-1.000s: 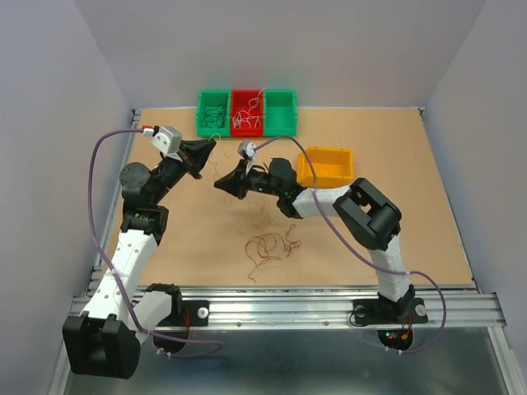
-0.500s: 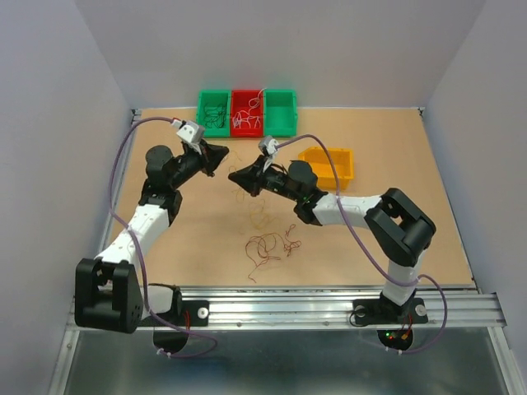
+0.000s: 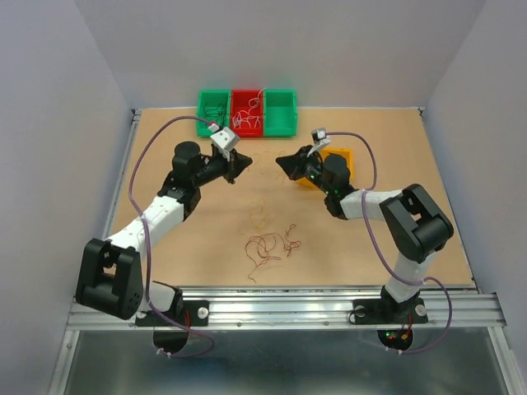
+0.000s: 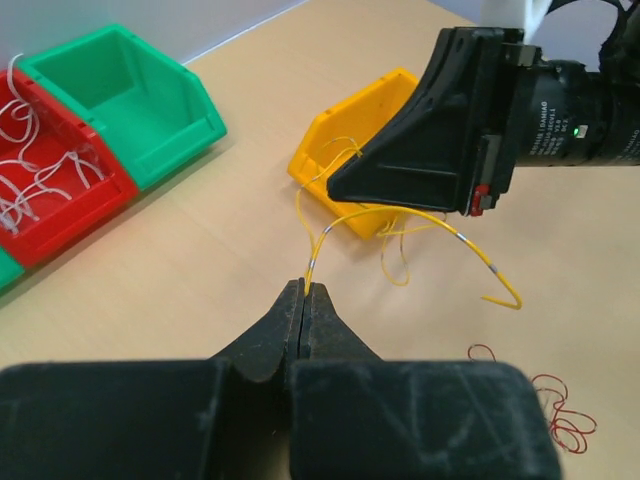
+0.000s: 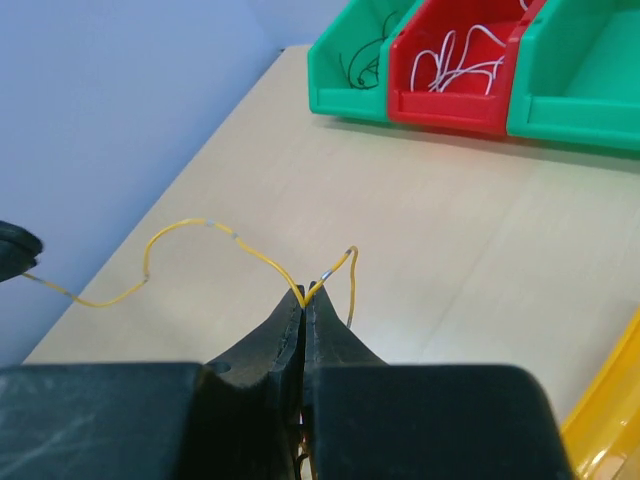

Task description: Untangle the cables

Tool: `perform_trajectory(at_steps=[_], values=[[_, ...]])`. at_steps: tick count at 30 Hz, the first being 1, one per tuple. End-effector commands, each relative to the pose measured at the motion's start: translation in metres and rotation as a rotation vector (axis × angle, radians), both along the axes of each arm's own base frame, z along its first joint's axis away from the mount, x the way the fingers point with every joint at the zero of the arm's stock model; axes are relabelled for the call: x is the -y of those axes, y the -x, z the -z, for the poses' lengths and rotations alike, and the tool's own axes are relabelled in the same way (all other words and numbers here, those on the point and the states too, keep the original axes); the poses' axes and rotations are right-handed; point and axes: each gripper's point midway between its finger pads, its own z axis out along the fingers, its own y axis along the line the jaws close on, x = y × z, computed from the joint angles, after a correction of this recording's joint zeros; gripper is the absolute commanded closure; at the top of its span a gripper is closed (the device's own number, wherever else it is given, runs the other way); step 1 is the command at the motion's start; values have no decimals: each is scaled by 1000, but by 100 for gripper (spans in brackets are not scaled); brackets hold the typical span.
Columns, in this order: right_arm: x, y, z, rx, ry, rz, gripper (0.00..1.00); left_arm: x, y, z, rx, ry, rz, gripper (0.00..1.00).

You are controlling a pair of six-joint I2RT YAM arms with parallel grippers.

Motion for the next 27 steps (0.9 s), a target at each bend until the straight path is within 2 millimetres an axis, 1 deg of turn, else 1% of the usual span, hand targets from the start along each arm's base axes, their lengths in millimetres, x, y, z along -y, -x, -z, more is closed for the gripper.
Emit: perform_trajectory(at_steps=[1, 3, 4, 8, 9, 16, 18, 22, 23, 24, 27], values=[[-10, 24, -53, 115, -101, -57, 99, 25, -7, -6, 50, -73, 50, 100], [-2, 19, -51, 109, -98, -13, 99, 31, -10, 5, 15, -94, 59, 100], [-1, 19, -51, 109, -98, -12, 99, 32, -11, 7, 10, -97, 61, 99], [-6, 25, -52, 127, -85, -65, 99, 41, -13, 14, 3, -121, 61, 92], [-10, 30, -52, 131, -79, -101, 99, 43, -13, 14, 4, -124, 61, 92], [-21, 43, -51, 161, -75, -206, 99, 41, -21, 23, -32, -148, 28, 91], [-26, 49, -51, 155, -78, -253, 97, 41, -22, 25, -29, -160, 27, 91], [-32, 55, -52, 127, -100, -305, 92, 32, -31, 28, 22, -219, -45, 91], [-33, 59, -51, 105, -109, -327, 92, 30, -36, 24, 48, -230, -85, 91], [-33, 61, -51, 100, -111, -339, 92, 28, -36, 28, 63, -251, -97, 91], [-37, 69, -52, 70, -122, -384, 92, 26, -39, 29, 94, -277, -139, 92]])
